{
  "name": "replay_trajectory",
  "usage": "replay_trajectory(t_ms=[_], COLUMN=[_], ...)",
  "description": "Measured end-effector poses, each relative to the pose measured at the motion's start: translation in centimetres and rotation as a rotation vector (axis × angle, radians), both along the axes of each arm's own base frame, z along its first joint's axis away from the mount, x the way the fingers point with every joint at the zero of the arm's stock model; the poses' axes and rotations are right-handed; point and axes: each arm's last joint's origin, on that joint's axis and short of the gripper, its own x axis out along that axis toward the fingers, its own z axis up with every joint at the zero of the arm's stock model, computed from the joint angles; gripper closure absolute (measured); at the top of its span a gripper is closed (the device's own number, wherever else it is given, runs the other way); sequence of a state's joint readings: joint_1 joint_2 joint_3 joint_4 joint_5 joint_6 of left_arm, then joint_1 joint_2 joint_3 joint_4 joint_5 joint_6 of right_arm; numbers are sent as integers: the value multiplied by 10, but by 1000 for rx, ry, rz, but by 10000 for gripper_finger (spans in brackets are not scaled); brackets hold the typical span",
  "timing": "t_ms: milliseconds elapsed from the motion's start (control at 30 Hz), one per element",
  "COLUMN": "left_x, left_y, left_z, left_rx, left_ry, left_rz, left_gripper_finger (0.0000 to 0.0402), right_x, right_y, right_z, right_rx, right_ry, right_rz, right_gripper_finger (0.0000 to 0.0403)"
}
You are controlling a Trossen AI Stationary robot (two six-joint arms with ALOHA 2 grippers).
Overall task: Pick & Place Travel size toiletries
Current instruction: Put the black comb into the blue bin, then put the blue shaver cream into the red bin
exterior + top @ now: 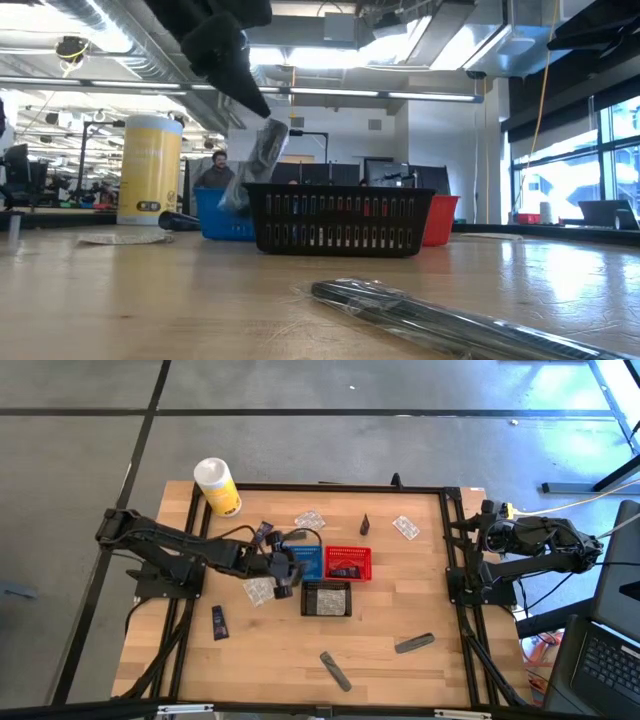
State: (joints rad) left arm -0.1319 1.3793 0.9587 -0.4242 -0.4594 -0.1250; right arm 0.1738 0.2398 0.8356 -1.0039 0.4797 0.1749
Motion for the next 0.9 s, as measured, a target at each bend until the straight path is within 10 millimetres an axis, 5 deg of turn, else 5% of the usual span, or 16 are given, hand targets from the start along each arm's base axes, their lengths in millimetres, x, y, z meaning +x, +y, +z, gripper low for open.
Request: replay_trajectory(t_ms=[300, 900], left_x=[-5, 1], left_y=[9, 22], left_z=[39, 11], left_rx=[81, 24], left_ry=[-47, 131], left_rz=[23, 88], left_gripper_finger=[400, 400], right_x=[0, 0], right_y=[0, 0], right_z=[0, 0], right_rx=[0, 0], right_ry=[0, 0], right_rz=[0, 0], right_gripper_finger=[242, 267])
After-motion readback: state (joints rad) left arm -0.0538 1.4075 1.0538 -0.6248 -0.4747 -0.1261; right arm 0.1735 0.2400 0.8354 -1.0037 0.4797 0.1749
